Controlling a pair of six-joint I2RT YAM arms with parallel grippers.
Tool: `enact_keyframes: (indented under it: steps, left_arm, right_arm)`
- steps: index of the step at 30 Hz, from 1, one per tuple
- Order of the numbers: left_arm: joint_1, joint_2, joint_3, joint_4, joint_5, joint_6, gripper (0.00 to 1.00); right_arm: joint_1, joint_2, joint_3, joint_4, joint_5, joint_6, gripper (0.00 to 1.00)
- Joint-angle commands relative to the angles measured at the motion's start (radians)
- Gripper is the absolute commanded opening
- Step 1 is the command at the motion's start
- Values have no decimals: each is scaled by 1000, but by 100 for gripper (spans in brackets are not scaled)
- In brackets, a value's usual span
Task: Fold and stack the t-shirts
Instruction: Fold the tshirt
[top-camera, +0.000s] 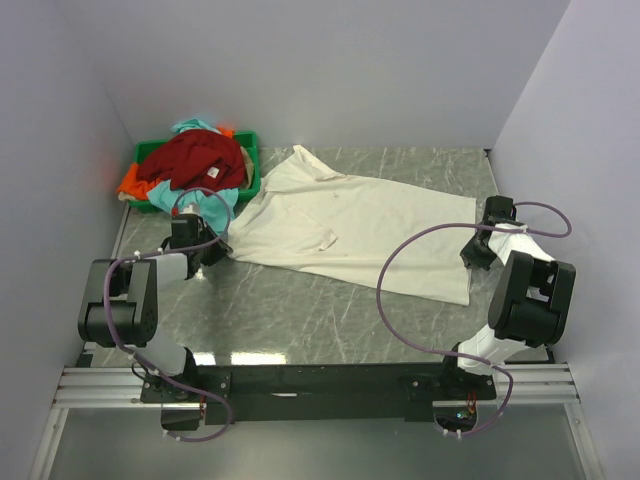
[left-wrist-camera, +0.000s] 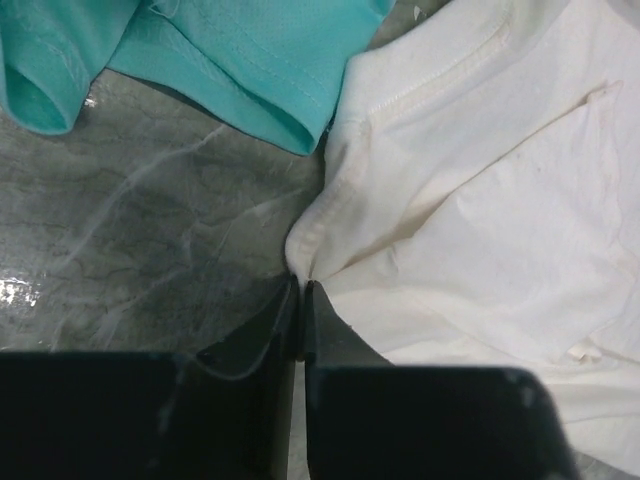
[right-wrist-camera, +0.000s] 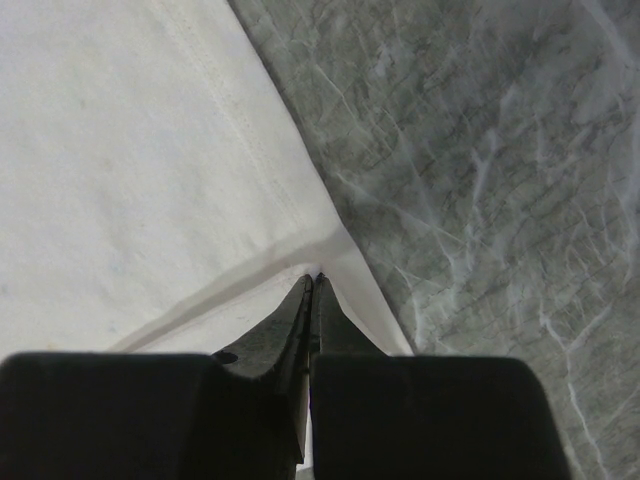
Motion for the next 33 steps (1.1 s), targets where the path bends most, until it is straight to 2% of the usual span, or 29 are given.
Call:
enact_keyframes:
  steps: [1, 3, 14, 25, 27, 28, 29, 31, 32, 33]
  left_arm:
    - [2, 8, 30, 2, -35, 12, 7]
    - [2, 2, 31, -3, -43, 12, 1]
    - [2, 3, 39, -4, -73, 12, 1]
    - [2, 22, 59, 3, -73, 11, 1]
    - [2, 14, 59, 3, -60, 14, 10]
    - [2, 1, 58, 2, -43, 14, 28]
    - [1, -10, 53, 0, -36, 14, 39]
    - [1, -57, 44, -15, -36, 15, 53]
    - [-1, -78, 41, -26, -47, 15, 67]
    - [1, -99, 38, -40, -56, 20, 71]
  right_arm:
    - [-13, -22, -14, 6, 41, 5, 0]
    - [-11, -35, -15, 4, 48, 8, 0]
    - [-51, -91, -20, -23, 101, 25, 0]
    - [-59, -25, 8, -20, 127, 25, 0]
    - [-59, -26, 14, -23, 132, 25, 0]
    - [-59, -31, 16, -28, 138, 26, 2]
    - [-59, -35, 19, -31, 143, 26, 7]
    - [-57, -48, 23, -45, 161, 32, 27]
    - [-56, -64, 23, -48, 170, 35, 38]
    - [-56, -75, 23, -58, 175, 40, 41]
